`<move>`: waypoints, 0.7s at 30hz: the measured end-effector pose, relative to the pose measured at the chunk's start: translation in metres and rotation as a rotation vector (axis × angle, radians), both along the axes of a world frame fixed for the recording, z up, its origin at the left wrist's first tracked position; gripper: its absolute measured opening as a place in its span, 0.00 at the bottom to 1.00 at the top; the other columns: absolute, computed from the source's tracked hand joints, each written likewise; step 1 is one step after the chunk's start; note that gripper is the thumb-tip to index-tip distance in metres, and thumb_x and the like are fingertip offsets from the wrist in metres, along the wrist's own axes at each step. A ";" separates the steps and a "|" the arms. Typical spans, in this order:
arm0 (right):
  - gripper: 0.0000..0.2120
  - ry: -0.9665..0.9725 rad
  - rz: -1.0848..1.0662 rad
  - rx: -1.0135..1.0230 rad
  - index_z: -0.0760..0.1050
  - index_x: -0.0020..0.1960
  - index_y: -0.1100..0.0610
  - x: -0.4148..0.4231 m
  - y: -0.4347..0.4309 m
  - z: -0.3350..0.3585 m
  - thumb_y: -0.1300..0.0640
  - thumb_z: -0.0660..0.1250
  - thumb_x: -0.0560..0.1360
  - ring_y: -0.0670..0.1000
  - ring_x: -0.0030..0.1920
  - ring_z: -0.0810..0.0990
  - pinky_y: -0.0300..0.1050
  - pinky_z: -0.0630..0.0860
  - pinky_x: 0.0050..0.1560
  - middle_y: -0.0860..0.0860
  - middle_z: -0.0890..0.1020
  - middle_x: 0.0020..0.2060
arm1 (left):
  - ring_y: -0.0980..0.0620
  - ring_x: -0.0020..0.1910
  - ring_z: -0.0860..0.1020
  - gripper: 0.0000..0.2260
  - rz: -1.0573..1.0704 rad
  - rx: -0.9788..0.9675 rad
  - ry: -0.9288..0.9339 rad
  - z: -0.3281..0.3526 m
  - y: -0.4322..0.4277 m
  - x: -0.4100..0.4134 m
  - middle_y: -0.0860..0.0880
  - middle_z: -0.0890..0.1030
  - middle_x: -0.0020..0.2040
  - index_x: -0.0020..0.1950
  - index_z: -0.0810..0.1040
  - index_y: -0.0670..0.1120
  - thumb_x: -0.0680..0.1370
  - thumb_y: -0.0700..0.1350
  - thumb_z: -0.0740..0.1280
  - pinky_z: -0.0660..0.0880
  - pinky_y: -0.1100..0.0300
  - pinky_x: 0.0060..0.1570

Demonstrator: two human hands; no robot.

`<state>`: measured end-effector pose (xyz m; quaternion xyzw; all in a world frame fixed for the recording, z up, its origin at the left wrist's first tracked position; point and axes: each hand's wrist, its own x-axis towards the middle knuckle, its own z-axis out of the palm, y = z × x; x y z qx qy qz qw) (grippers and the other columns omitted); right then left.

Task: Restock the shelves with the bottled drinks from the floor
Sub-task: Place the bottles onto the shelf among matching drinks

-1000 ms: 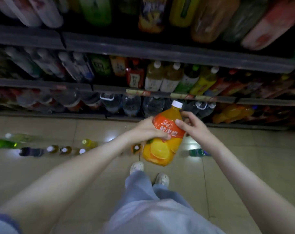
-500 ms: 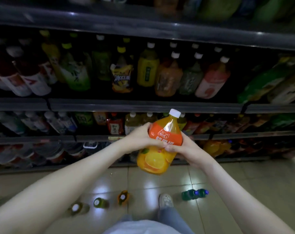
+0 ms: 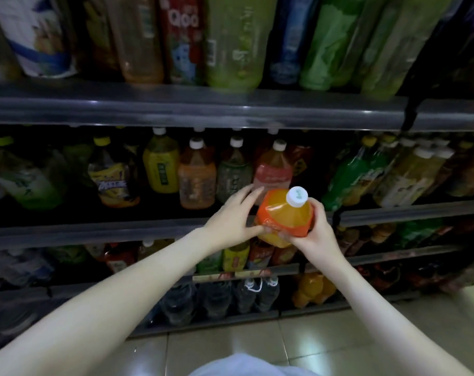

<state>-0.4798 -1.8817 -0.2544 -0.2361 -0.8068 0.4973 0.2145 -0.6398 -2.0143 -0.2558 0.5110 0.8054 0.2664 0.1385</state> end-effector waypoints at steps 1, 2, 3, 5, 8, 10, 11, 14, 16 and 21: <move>0.41 0.012 -0.023 0.004 0.57 0.71 0.47 0.002 0.013 0.002 0.54 0.78 0.67 0.41 0.56 0.73 0.32 0.72 0.49 0.38 0.69 0.58 | 0.47 0.77 0.48 0.37 0.029 -0.001 0.109 -0.002 0.011 0.000 0.49 0.46 0.79 0.79 0.46 0.56 0.77 0.63 0.63 0.54 0.47 0.74; 0.41 0.021 -0.044 0.008 0.56 0.72 0.48 0.005 0.026 0.005 0.55 0.77 0.68 0.42 0.56 0.72 0.32 0.71 0.50 0.39 0.69 0.58 | 0.45 0.77 0.48 0.34 0.057 0.004 0.207 -0.004 0.020 0.000 0.47 0.47 0.79 0.79 0.46 0.56 0.78 0.62 0.60 0.53 0.46 0.74; 0.41 0.028 -0.065 0.012 0.56 0.72 0.48 0.007 0.037 0.007 0.56 0.77 0.68 0.43 0.57 0.71 0.34 0.70 0.51 0.40 0.68 0.58 | 0.44 0.77 0.48 0.31 0.086 0.005 0.292 -0.007 0.029 -0.001 0.45 0.47 0.79 0.79 0.46 0.56 0.80 0.60 0.58 0.51 0.45 0.74; 0.41 0.032 -0.097 0.010 0.55 0.72 0.48 0.010 0.058 0.011 0.56 0.77 0.69 0.45 0.58 0.70 0.39 0.70 0.54 0.44 0.68 0.61 | 0.41 0.77 0.46 0.29 0.147 -0.014 0.426 -0.012 0.044 -0.006 0.41 0.46 0.78 0.79 0.48 0.56 0.82 0.55 0.58 0.47 0.43 0.74; 0.42 0.016 -0.100 -0.002 0.56 0.73 0.47 0.010 0.077 0.012 0.55 0.78 0.68 0.47 0.60 0.71 0.43 0.71 0.56 0.45 0.68 0.62 | 0.39 0.77 0.41 0.31 0.200 -0.025 0.552 -0.014 0.060 -0.015 0.38 0.44 0.78 0.79 0.52 0.53 0.79 0.48 0.63 0.41 0.41 0.73; 0.41 0.001 -0.083 -0.011 0.57 0.71 0.46 0.006 0.082 0.010 0.55 0.78 0.68 0.47 0.60 0.71 0.43 0.71 0.55 0.45 0.69 0.62 | 0.39 0.77 0.40 0.33 0.203 -0.053 0.601 -0.009 0.069 -0.019 0.36 0.43 0.77 0.79 0.50 0.55 0.78 0.46 0.63 0.37 0.39 0.72; 0.41 -0.003 -0.075 -0.015 0.57 0.71 0.46 0.004 0.083 0.008 0.55 0.78 0.68 0.47 0.60 0.71 0.42 0.71 0.55 0.45 0.69 0.61 | 0.39 0.76 0.39 0.33 0.200 -0.079 0.616 -0.007 0.075 -0.022 0.35 0.43 0.77 0.78 0.48 0.57 0.78 0.47 0.63 0.36 0.38 0.71; 0.42 -0.019 -0.071 -0.012 0.56 0.73 0.48 -0.002 0.085 0.004 0.54 0.78 0.67 0.47 0.60 0.71 0.43 0.71 0.56 0.45 0.69 0.61 | 0.40 0.76 0.36 0.36 0.183 -0.125 0.583 -0.002 0.095 -0.031 0.36 0.42 0.77 0.78 0.45 0.58 0.77 0.51 0.63 0.31 0.36 0.69; 0.43 -0.029 -0.079 -0.009 0.56 0.73 0.49 -0.004 0.089 0.001 0.54 0.78 0.67 0.48 0.60 0.71 0.44 0.71 0.57 0.45 0.69 0.61 | 0.42 0.77 0.37 0.37 0.178 -0.130 0.517 -0.003 0.107 -0.033 0.39 0.42 0.78 0.78 0.43 0.58 0.76 0.54 0.63 0.31 0.36 0.68; 0.44 0.000 -0.113 -0.043 0.56 0.74 0.50 -0.001 0.099 0.004 0.54 0.78 0.66 0.48 0.61 0.71 0.45 0.71 0.58 0.46 0.70 0.62 | 0.43 0.77 0.43 0.36 0.205 -0.091 0.461 -0.008 0.118 -0.024 0.41 0.44 0.78 0.79 0.48 0.54 0.75 0.51 0.64 0.34 0.43 0.72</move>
